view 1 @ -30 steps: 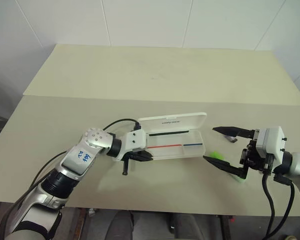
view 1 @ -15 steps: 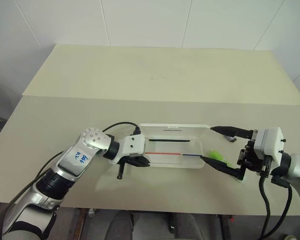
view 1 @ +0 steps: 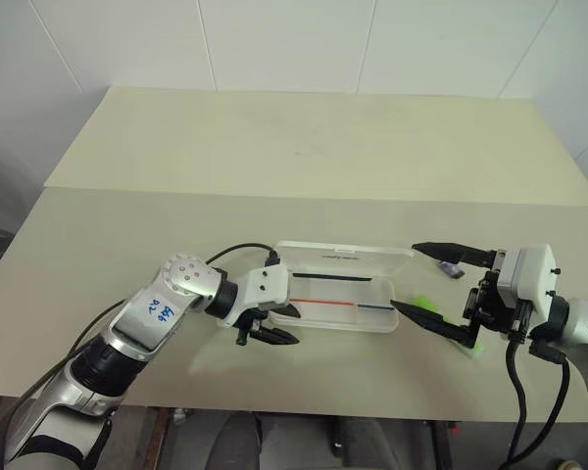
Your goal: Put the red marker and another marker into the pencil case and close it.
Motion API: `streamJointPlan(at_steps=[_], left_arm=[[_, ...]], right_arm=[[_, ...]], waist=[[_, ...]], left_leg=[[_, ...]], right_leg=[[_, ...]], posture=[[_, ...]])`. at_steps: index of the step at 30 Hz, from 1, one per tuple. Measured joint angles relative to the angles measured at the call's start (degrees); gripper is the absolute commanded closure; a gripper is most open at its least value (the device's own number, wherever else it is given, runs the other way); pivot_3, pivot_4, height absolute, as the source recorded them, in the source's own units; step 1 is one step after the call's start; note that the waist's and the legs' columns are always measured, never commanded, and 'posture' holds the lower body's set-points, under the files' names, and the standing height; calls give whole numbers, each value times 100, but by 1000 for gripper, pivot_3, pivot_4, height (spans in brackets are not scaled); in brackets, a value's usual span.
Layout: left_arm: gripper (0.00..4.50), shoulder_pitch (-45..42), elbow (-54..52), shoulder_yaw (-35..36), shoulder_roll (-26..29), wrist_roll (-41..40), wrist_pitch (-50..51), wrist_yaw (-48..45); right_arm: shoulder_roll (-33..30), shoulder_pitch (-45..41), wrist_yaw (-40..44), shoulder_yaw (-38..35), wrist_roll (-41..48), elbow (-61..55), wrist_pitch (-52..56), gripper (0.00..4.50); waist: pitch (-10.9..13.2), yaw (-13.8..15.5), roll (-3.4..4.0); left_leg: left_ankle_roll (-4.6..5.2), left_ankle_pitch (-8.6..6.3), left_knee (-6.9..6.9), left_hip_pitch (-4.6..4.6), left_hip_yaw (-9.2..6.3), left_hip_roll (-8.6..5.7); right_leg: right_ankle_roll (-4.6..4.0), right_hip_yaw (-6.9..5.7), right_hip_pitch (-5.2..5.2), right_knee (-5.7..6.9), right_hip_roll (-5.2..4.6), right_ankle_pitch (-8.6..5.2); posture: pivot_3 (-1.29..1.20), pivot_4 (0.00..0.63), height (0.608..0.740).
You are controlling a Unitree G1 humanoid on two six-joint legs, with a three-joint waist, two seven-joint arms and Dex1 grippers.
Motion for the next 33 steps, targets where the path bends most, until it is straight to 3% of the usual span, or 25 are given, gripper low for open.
streamJointPlan(at_steps=[2,9,15,17,26,33], left_arm=[[2188,10,-172,165,87,-189,220,-1],[33,344,-768,812,840,-985,843,-232],[33,1167,-950,1860,1940,-1597,858,-783],[33,1449,-944,2282,2006,-1607,715,-699],[33,3180,-834,4113,1188,-1477,-327,332],[33,4223,-479,4945,680,-1147,-1416,742]], right_arm=[[8,-1,1,12,0,1,-1,0],[45,-93,35,167,-2,44,-6,0],[88,-524,146,368,0,339,-35,0],[136,-716,203,484,1,456,-39,0],[347,-1827,281,947,185,722,102,0],[426,-2400,613,1234,362,929,239,0]], waist=[[0,-1,0],[3,-17,-5],[6,-66,-11],[6,-64,-11],[7,-95,-12],[6,-126,-15]], left_leg=[[0,0,0,2,0,0],[0,0,3,4,1,0],[0,0,2,8,2,1],[0,0,3,6,2,1],[1,-1,-6,5,7,3],[1,-1,0,9,7,6]], right_leg=[[0,0,0,2,0,0],[-2,2,-1,8,1,-1],[-7,4,-3,10,0,-3],[-8,3,-3,9,-1,-2],[-7,6,-7,7,-1,-2],[-16,3,-10,18,0,1]], posture=[[0,150,740],[0,150,740],[0,150,740],[0,150,740],[0,150,740],[0,150,740]])
